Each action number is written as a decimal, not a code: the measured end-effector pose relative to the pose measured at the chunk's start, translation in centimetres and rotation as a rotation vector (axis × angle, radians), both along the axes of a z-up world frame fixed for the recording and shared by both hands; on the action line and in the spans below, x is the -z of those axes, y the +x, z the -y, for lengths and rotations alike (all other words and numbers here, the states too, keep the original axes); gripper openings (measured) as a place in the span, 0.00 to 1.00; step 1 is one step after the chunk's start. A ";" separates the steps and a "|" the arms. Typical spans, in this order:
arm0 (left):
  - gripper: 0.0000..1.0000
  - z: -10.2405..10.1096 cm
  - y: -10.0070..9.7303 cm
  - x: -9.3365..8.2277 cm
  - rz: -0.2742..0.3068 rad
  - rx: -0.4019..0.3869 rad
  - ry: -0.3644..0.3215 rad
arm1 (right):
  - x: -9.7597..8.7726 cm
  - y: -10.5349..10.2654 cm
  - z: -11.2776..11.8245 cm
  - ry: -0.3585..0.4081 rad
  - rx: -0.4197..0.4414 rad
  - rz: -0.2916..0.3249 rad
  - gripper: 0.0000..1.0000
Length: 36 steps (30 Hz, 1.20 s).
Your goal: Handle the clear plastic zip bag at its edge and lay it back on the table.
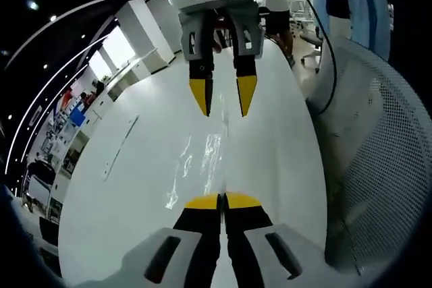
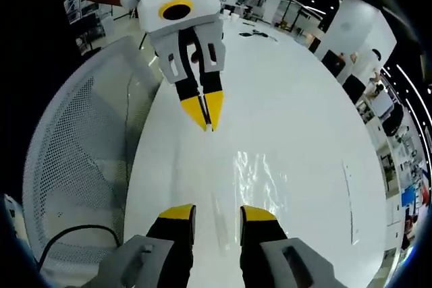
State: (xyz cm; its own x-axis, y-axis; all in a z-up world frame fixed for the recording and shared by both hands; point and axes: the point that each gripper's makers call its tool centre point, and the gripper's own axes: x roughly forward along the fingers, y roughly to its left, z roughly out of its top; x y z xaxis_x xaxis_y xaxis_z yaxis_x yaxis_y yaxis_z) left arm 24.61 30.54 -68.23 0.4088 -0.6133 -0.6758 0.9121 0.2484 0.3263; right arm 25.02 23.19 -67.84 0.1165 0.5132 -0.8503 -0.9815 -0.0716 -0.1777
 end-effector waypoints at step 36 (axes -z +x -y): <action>0.00 0.9 -1.4 1.4 -0.051 0.033 0.033 | 1.1 -2.9 -7.0 0.077 -0.083 0.007 0.12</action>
